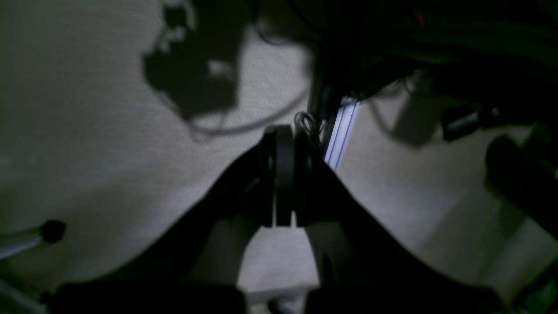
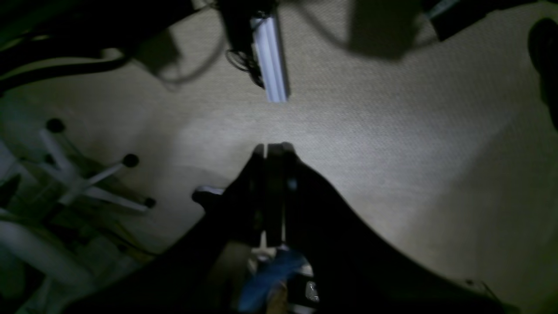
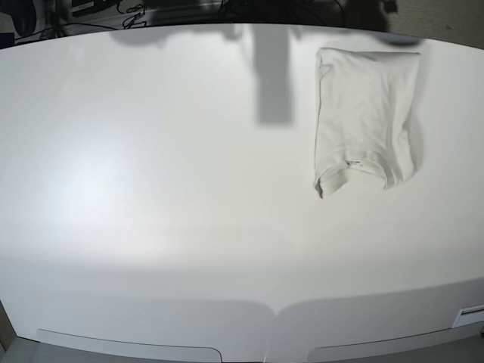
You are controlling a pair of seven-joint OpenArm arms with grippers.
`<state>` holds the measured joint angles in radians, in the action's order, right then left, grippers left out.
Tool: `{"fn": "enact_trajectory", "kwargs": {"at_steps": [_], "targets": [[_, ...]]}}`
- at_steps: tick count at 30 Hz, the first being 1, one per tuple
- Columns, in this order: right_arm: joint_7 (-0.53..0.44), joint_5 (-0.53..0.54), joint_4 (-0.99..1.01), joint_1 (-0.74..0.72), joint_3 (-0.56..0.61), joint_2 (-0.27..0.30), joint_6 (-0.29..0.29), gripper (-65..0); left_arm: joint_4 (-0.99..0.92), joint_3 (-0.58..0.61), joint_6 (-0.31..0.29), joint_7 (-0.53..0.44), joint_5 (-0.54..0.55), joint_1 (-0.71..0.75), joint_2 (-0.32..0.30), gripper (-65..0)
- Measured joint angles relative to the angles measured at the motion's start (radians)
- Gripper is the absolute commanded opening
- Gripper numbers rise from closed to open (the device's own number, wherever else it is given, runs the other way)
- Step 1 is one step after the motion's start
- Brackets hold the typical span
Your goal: Fold the T-shirt properly
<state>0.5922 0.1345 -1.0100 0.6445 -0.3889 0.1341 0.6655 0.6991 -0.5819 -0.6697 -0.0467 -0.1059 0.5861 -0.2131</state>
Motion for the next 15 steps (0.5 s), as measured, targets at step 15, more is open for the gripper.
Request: {"fn": "enact_trajectory", "kwargs": {"at_steps": [15], "targets": [[-0.367, -0.141, 0.594, -0.37, -0.001, 0.14, -0.09, -65.0, -0.428, -0.003, 0.209, -0.019, -0.156, -0.337, -0.02, -65.0]]}}
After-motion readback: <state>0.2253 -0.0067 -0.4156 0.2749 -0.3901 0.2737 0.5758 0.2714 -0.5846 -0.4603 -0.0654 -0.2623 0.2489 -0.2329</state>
